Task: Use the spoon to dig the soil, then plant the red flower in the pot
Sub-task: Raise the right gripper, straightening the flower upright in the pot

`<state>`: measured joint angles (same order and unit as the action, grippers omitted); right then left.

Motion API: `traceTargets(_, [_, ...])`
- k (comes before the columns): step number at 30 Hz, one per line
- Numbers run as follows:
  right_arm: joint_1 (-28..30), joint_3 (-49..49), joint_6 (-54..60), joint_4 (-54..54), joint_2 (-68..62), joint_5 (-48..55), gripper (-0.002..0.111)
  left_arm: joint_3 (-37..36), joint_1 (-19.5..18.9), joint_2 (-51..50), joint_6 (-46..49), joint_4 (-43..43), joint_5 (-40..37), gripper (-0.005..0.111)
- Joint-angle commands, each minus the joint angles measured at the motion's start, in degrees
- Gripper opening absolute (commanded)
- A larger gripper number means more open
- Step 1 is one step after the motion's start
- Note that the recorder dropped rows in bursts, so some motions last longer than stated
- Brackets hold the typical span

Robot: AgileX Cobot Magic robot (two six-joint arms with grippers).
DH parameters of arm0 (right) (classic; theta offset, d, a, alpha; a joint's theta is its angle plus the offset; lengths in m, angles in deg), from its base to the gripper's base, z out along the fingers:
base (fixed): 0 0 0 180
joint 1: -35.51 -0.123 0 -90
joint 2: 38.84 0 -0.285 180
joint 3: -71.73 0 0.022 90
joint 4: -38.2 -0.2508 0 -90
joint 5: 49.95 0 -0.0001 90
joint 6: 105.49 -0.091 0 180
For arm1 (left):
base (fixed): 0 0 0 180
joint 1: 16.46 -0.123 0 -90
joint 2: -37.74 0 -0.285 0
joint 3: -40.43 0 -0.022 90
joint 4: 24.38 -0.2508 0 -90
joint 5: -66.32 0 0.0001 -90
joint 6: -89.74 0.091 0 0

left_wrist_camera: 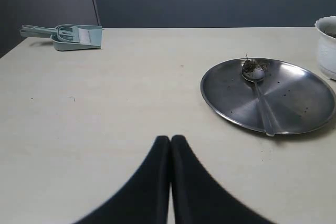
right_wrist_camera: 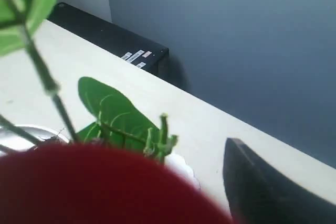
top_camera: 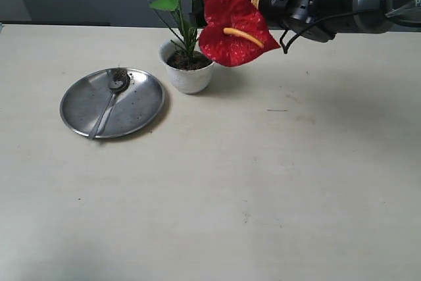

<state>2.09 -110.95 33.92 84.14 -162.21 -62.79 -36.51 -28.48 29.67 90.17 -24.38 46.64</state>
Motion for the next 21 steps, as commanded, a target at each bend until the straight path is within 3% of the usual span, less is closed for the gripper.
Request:
traceTargets(1, [0.1,-1.6,-0.1,-0.8,-0.7,0.2,0.044,-0.3,0.3,0.3,0.0,0.0,0.5,0.0])
traceTargets(6, [0.1,-3.4,-0.1,-0.5,-1.0,0.6,0.009,-0.3,0.3,0.3,0.0,0.0,0.5,0.0])
traceTargets(8, [0.1,-3.8,-0.1,0.6,-1.0,0.7,-0.001,-0.3,0.3,0.3,0.0,0.0,0.5,0.0])
traceTargets(21, [-0.4,-3.8,-3.1,0.6,-3.0,1.0,-0.001,-0.3,0.3,0.3,0.0,0.0,0.5,0.0])
